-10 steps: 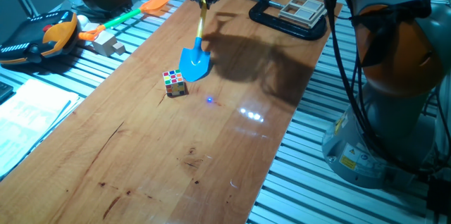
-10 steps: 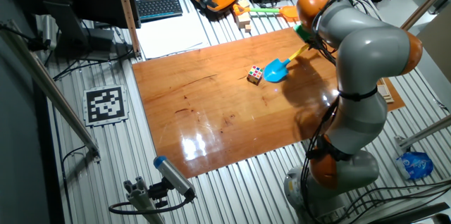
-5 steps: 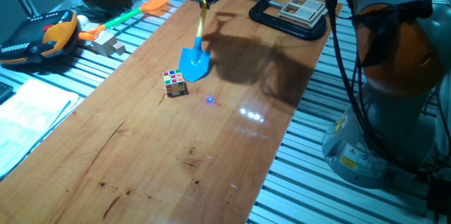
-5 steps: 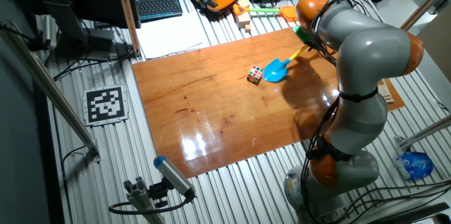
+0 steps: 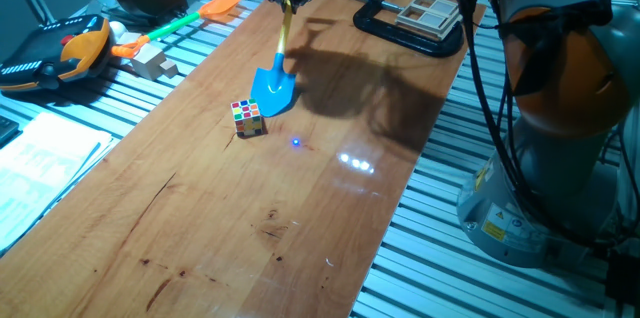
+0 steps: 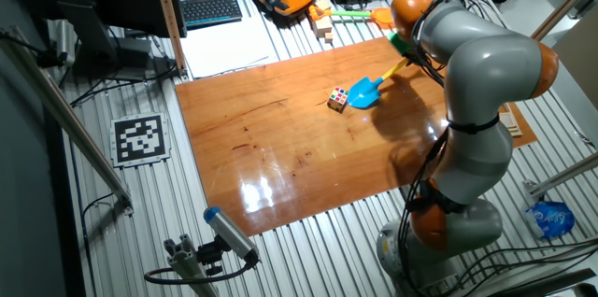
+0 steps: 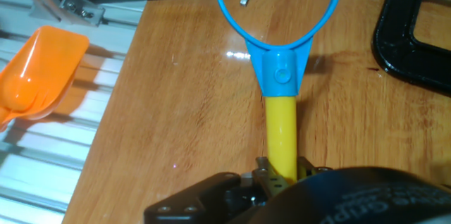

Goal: Use a shovel to scoop up an object

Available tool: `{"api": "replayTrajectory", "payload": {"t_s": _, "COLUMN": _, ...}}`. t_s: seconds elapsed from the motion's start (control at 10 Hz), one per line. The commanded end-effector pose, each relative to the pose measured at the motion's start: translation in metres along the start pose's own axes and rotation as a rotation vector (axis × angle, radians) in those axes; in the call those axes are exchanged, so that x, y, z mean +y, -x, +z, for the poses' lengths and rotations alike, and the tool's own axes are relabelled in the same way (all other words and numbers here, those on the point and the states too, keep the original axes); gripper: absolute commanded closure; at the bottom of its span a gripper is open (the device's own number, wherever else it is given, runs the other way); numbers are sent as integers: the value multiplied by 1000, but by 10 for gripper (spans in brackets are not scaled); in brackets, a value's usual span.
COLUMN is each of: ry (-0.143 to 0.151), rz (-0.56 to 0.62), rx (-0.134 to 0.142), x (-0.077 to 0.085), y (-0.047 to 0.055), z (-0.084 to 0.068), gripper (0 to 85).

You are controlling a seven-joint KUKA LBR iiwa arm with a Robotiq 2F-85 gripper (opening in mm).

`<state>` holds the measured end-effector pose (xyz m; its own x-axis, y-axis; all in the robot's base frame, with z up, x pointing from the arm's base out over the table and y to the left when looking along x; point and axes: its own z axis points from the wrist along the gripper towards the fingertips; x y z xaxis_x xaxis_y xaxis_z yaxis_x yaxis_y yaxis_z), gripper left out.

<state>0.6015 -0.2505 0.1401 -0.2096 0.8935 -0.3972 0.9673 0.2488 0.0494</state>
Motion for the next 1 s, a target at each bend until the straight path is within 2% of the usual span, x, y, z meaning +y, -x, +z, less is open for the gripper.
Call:
{"api": "replayTrajectory", "payload": {"t_s": 0.0, "ry": -4, "rz": 9, "rx": 3, "x": 0, "y": -1, "z": 0, "gripper": 850}}
{"api": "replayTrajectory", "payload": {"t_s": 0.1, "ry": 1, "rz": 11, "rx": -15, "x": -1, "y": -2, "z": 0, "gripper": 850}}
{"api": "replayTrajectory", "payload": {"t_s": 0.3, "ry": 2, "rz": 34, "rx": -26, "x": 3, "y": -8, "z": 0, "gripper": 850}}
{"api": "replayTrajectory", "payload": {"t_s": 0.6, "ry": -3, "rz": 42, "rx": -18, "x": 4, "y": -12, "z": 0, "gripper": 850}}
{"api": "replayTrajectory", "payload": {"t_s": 0.8, "ry": 0, "rz": 39, "rx": -19, "x": 2, "y": -11, "z": -1, "gripper": 850}}
{"api": "replayTrajectory", "payload": {"t_s": 0.9, "ry": 0, "rz": 52, "rx": -27, "x": 2, "y": -16, "z": -1, "gripper": 850}}
